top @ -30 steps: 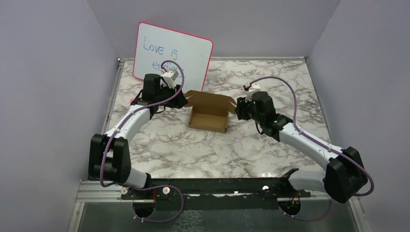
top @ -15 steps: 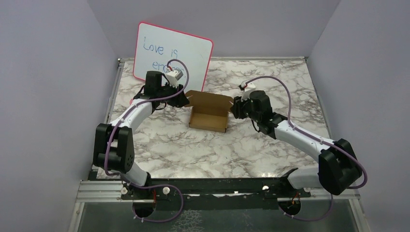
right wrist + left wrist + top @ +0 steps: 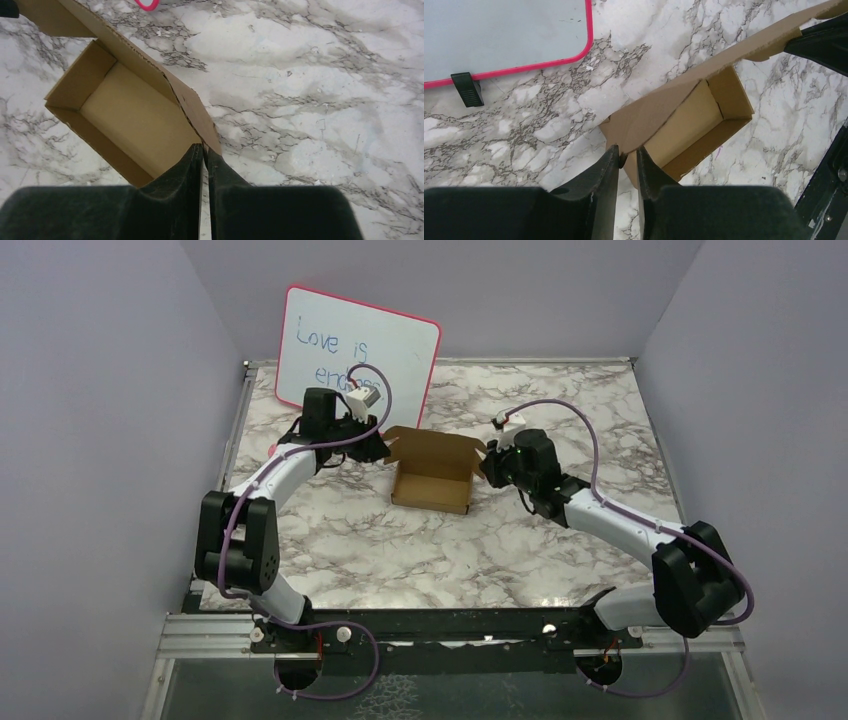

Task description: Fold the paper box

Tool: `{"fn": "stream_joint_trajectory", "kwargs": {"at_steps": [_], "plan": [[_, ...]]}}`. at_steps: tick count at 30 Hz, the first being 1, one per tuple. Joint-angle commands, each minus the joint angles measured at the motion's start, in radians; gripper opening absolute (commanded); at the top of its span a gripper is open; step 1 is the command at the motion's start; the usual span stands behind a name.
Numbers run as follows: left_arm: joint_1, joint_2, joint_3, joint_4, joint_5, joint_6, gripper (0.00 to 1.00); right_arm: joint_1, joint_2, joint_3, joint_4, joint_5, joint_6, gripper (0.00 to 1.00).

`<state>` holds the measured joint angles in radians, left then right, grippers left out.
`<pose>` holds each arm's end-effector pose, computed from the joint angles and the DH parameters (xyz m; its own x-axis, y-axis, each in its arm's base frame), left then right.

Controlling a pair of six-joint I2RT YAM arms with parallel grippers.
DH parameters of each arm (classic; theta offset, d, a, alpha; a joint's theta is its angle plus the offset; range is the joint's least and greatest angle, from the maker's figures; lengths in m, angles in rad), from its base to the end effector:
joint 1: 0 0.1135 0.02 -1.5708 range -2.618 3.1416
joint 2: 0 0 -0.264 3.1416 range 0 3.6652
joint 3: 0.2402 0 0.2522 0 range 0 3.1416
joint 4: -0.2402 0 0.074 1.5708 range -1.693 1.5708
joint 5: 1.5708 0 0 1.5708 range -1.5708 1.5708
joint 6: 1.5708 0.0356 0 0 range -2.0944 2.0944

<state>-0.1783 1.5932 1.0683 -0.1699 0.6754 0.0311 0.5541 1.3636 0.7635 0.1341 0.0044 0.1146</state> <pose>0.3367 -0.0833 0.2414 -0.6108 0.1347 -0.7803 0.6304 0.6790 -0.3762 0.2549 0.1575 0.2338 -0.4394 -0.1374 -0.8877 -0.4757 0.8739 0.1002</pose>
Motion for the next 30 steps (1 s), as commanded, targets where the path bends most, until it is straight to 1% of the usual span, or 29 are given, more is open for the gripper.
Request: {"fn": "stream_joint_trajectory", "kwargs": {"at_steps": [1, 4, 6, 11, 13, 17, 22, 24, 30], "plan": [[-0.019, -0.078, -0.045, 0.060, -0.013, -0.076, 0.17, -0.007, 0.008, 0.011, 0.033, -0.054, 0.029, 0.08], [-0.045, -0.122, -0.080, 0.101, -0.081, -0.136, 0.13, -0.008, 0.010, 0.030, 0.015, -0.074, 0.047, 0.02], [-0.062, -0.143, -0.094, 0.117, -0.129, -0.172, 0.10, -0.008, 0.014, 0.051, -0.007, -0.092, 0.073, 0.01], [-0.116, -0.169, -0.121, 0.146, -0.241, -0.242, 0.08, -0.007, 0.034, 0.077, -0.041, -0.086, 0.108, 0.01], [-0.150, -0.183, -0.129, 0.148, -0.313, -0.268, 0.07, -0.008, 0.037, 0.079, -0.040, -0.079, 0.127, 0.01], [-0.225, -0.220, -0.165, 0.165, -0.507, -0.326, 0.06, -0.005, 0.030, 0.075, -0.021, -0.061, 0.171, 0.01], [-0.309, -0.270, -0.233, 0.244, -0.713, -0.366, 0.06, 0.014, 0.038, 0.090, -0.029, 0.025, 0.211, 0.01], [-0.338, -0.272, -0.252, 0.266, -0.765, -0.380, 0.06, 0.027, 0.042, 0.089, -0.030, 0.066, 0.226, 0.01], [-0.390, -0.267, -0.282, 0.301, -0.937, -0.411, 0.06, 0.096, 0.082, 0.100, -0.013, 0.267, 0.237, 0.01]]}}
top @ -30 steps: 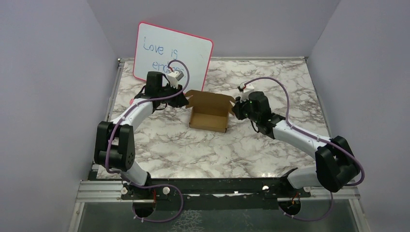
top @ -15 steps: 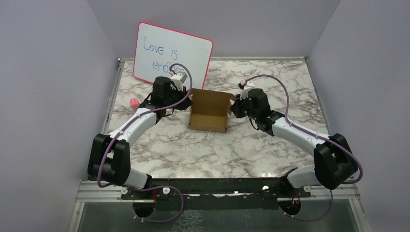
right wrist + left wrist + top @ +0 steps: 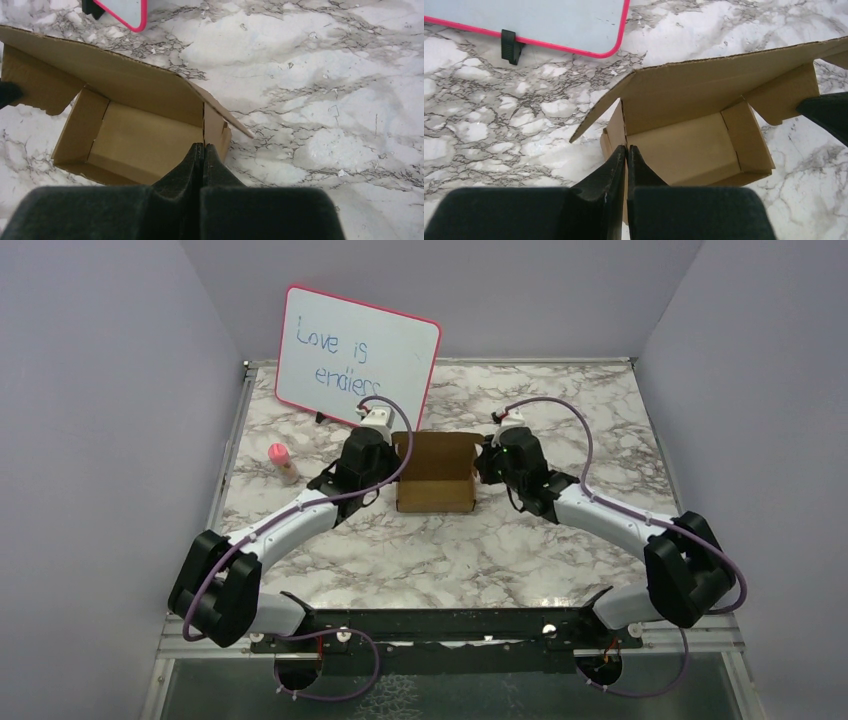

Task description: Fold the paper box

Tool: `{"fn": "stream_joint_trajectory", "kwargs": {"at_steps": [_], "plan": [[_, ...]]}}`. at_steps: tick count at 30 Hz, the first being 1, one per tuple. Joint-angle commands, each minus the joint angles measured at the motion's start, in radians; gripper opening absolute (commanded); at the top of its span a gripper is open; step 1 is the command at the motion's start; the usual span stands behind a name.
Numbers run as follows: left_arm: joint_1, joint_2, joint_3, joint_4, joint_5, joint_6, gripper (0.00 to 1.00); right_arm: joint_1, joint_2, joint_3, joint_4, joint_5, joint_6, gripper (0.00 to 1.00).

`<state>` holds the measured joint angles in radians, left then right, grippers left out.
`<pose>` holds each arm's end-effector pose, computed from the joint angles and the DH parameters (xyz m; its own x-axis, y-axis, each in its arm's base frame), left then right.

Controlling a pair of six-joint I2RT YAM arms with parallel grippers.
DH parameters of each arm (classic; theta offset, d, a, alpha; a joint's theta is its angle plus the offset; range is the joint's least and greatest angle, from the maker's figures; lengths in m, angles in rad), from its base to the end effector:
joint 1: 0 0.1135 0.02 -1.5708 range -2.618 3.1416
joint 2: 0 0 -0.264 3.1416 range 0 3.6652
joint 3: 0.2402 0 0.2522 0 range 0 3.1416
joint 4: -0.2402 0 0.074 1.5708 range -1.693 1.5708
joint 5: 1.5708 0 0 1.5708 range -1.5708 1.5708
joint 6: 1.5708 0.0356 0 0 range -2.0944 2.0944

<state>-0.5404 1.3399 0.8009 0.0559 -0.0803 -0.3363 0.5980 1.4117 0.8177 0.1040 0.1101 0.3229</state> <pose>0.2566 -0.1506 0.2454 -0.5251 -0.0685 -0.8483 0.2952 0.9202 -0.2571 0.2595 0.1720 0.2353 -0.5210 0.0267 -0.8531 -0.3312 0.9148 0.2309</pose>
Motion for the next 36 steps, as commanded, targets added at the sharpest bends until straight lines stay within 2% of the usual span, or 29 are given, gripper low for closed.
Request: {"fn": "stream_joint_trajectory", "kwargs": {"at_steps": [1, 11, 19, 30, 31, 33, 34, 36], "plan": [[-0.032, -0.009, -0.013, 0.077, -0.202, -0.043, 0.06, 0.067, 0.044, 0.051, 0.021, 0.198, 0.024, 0.01], [-0.067, 0.019, -0.032, 0.146, -0.299, -0.026, 0.06, 0.166, 0.146, 0.097, 0.075, 0.490, -0.017, 0.01], [-0.083, 0.037, -0.070, 0.234, -0.340, -0.036, 0.05, 0.181, 0.201, 0.153, 0.089, 0.602, -0.004, 0.01], [-0.151, 0.061, -0.099, 0.284, -0.437, -0.072, 0.05, 0.224, 0.207, 0.105, 0.140, 0.688, 0.026, 0.01], [-0.151, 0.059, -0.096, 0.288, -0.452, -0.042, 0.08, 0.223, 0.209, 0.099, 0.148, 0.686, 0.022, 0.01], [-0.123, 0.043, -0.091, 0.290, -0.462, 0.017, 0.22, 0.224, 0.210, 0.094, 0.152, 0.686, 0.016, 0.01], [-0.086, 0.029, -0.091, 0.294, -0.418, 0.033, 0.27, 0.224, 0.208, 0.089, 0.154, 0.680, 0.013, 0.01], [0.021, 0.005, -0.106, 0.343, -0.237, 0.043, 0.34, 0.224, 0.201, 0.077, 0.176, 0.669, -0.005, 0.01]]}}
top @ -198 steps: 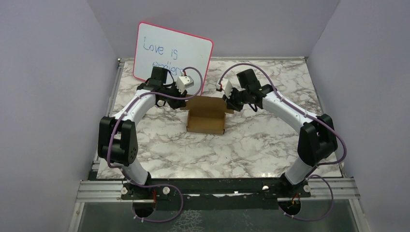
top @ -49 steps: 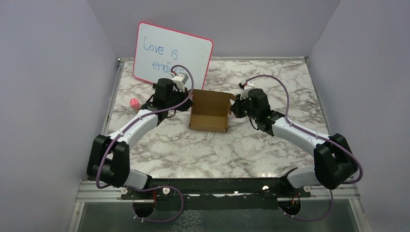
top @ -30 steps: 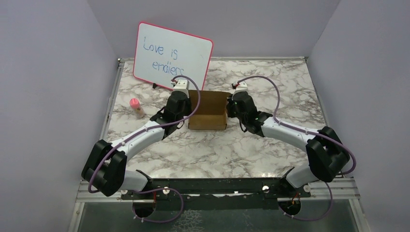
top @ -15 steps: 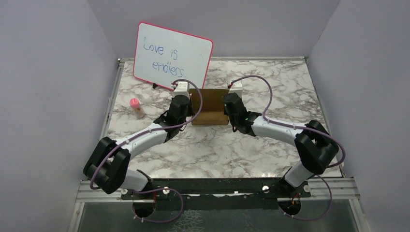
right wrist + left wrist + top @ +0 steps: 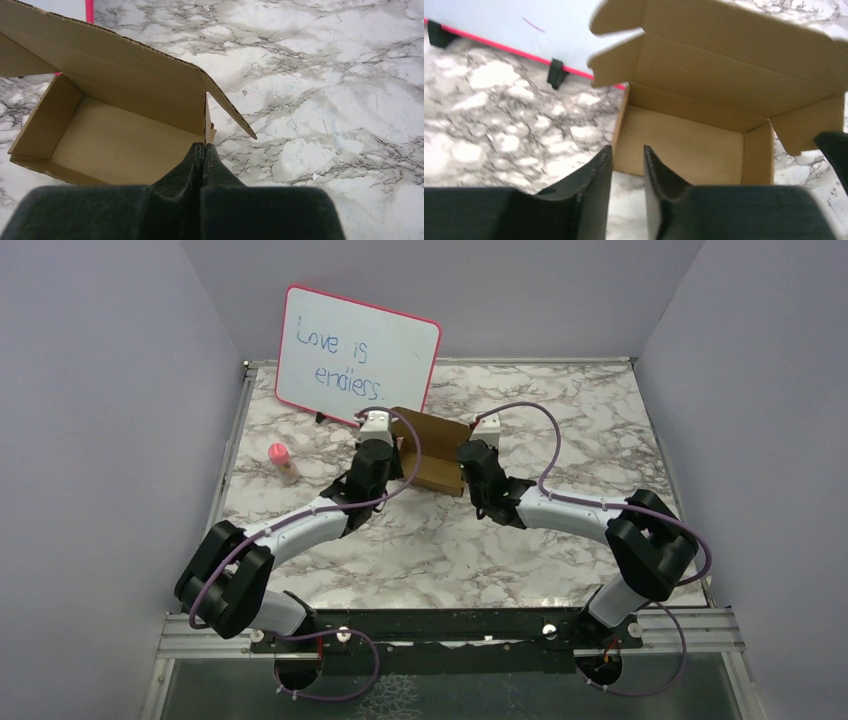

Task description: Fold the paper box

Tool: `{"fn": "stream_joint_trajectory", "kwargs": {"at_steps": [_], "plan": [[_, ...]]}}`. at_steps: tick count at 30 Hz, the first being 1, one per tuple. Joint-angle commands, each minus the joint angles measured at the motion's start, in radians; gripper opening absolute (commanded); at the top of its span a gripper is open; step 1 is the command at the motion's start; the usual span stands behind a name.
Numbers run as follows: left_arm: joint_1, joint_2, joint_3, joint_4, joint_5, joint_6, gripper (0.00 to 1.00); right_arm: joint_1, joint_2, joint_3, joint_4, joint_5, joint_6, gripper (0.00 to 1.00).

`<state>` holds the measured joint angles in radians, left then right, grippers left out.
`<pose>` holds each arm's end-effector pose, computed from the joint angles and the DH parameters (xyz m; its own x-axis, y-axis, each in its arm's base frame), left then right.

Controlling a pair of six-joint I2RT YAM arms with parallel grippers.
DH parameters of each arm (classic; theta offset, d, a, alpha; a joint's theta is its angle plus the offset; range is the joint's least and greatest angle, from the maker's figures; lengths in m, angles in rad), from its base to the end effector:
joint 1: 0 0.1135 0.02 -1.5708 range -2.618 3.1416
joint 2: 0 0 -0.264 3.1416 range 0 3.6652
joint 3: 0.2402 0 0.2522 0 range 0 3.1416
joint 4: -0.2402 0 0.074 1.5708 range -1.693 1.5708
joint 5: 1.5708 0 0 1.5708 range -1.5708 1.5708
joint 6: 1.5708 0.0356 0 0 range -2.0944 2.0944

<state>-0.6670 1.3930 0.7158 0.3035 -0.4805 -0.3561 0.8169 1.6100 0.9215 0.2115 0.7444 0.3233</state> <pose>0.2460 -0.1727 0.2281 -0.3422 -0.1240 -0.9314 0.0973 0.9812 -0.1664 0.2548 0.2362 0.2220 -0.3374 -0.0180 -0.9412 -0.0179 0.9998 -0.0127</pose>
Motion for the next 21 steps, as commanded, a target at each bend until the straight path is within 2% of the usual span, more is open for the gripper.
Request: {"fn": "stream_joint_trajectory", "kwargs": {"at_steps": [1, 5, 10, 21], "plan": [[0.192, -0.055, -0.035, 0.131, 0.240, 0.065, 0.38, 0.005, -0.001, -0.034, 0.081, 0.028, -0.016, 0.01], [0.309, -0.044, -0.051, 0.247, 0.508, 0.129, 0.48, 0.005, -0.011, -0.046, 0.105, -0.002, -0.047, 0.01], [0.412, 0.024, -0.016, 0.319, 0.828, 0.234, 0.53, 0.005, -0.012, -0.046, 0.107, -0.026, -0.055, 0.01], [0.548, 0.210, 0.040, 0.377, 1.251, 0.437, 0.56, 0.005, -0.005, -0.032, 0.103, -0.084, -0.057, 0.01]]}}
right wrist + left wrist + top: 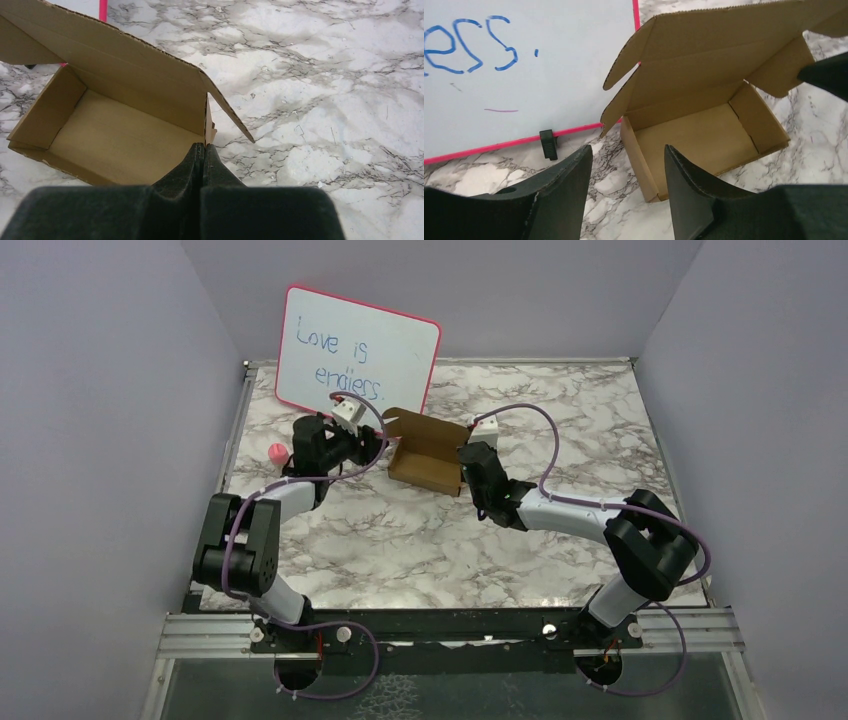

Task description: Fold the paper box

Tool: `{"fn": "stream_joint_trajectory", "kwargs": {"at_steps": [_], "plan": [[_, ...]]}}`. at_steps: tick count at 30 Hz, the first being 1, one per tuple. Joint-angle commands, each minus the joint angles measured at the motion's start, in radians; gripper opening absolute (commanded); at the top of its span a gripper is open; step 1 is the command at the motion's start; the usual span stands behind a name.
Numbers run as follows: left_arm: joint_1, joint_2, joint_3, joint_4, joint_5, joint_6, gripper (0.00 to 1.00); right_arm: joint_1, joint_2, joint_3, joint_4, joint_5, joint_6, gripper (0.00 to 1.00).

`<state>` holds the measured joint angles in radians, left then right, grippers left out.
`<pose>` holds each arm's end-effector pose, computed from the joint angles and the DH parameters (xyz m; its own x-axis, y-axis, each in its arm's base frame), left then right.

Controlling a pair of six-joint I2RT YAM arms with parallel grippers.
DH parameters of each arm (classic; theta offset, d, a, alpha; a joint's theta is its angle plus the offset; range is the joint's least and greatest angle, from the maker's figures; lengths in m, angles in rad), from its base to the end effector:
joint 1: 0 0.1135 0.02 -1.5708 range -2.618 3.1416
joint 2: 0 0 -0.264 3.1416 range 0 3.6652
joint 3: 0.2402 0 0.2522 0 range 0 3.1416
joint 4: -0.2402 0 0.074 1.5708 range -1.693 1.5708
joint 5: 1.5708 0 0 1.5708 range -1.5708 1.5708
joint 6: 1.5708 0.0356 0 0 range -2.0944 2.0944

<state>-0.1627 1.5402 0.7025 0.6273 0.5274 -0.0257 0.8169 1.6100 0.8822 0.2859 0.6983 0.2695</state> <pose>0.3157 -0.0700 0.2136 -0.2221 0.0140 -0.9749 0.6202 0.7736 -0.1302 0.2526 0.2356 0.2158 -0.3249 -0.0481 -0.9445 -0.0768 0.9967 -0.0243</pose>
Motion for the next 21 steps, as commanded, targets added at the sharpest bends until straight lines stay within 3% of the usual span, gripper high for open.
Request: {"fn": "stream_joint_trajectory", "kwargs": {"at_steps": [1, 13, 21], "plan": [[0.049, 0.081, 0.063, 0.054, 0.256, 0.120, 0.56, 0.005, -0.001, 0.011, 0.022, -0.044, -0.002, 0.01], [0.096, 0.234, 0.172, 0.110, 0.346, 0.266, 0.54, 0.005, -0.001, 0.020, 0.002, -0.086, -0.019, 0.01], [0.099, 0.313, 0.262, 0.123, 0.507, 0.253, 0.44, 0.005, 0.007, 0.030, -0.013, -0.090, -0.022, 0.01]]}}
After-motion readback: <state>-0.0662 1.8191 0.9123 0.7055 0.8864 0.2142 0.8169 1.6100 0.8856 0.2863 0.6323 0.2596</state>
